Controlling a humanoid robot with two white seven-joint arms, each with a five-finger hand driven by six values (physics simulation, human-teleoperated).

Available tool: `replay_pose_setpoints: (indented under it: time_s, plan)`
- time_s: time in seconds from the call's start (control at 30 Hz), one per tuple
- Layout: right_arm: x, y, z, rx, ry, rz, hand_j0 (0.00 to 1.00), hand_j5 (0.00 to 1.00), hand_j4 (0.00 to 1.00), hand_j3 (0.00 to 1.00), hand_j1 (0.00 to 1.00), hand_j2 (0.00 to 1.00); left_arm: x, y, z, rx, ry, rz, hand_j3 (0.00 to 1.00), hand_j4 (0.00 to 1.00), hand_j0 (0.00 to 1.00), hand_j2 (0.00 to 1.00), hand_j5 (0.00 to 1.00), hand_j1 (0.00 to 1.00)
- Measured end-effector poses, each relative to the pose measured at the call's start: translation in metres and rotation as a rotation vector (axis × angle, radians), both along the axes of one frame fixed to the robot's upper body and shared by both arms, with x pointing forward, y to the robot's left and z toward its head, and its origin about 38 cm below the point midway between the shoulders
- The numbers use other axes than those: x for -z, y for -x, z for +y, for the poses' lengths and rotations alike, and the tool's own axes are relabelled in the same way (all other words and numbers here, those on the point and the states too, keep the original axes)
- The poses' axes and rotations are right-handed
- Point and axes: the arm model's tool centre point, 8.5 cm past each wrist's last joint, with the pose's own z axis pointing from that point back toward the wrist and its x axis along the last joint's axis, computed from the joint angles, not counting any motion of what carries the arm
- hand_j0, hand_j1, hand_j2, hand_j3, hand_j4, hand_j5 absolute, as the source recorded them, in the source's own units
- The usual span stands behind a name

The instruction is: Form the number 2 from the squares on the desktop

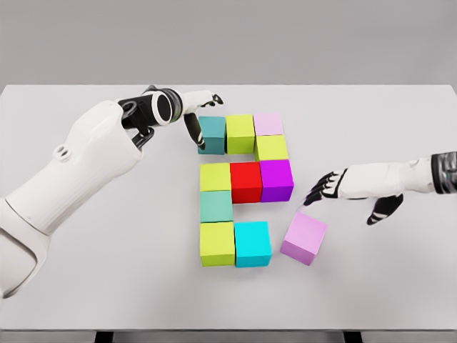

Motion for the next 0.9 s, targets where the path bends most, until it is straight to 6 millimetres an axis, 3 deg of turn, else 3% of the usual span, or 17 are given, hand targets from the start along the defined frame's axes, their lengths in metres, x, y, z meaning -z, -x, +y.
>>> replay_pose_setpoints:
  time_s: [0.17, 0.33, 0.6, 0.9]
  plan:
    - [0.011, -0.006, -0.012, 0.039, 0.030, 0.014, 1.00, 1.00, 1.00, 1.00, 1.00, 1.00, -0.001, 0.000, -0.004, 0.006, -0.001, -0.003, 0.99, 0.99, 0.99, 0.99, 0.99, 0.99]
    - [0.017, 0.002, -0.003, -0.005, 0.049, 0.021, 1.00, 1.00, 1.00, 1.00, 1.00, 1.00, -0.001, 0.001, -0.011, 0.014, -0.005, -0.013, 0.99, 0.99, 0.99, 0.99, 0.99, 0.99]
    - [0.012, 0.012, 0.016, -0.074, 0.035, 0.009, 1.00, 1.00, 1.00, 1.00, 1.00, 1.00, 0.006, 0.004, -0.016, 0.019, -0.020, -0.016, 0.99, 0.99, 0.99, 0.99, 0.99, 0.99]
    - [-0.001, 0.009, 0.015, -0.060, -0.001, -0.003, 1.00, 1.00, 1.00, 1.00, 1.00, 1.00, 0.007, 0.005, -0.023, 0.021, -0.042, -0.043, 0.99, 0.99, 0.99, 0.99, 0.99, 0.99]
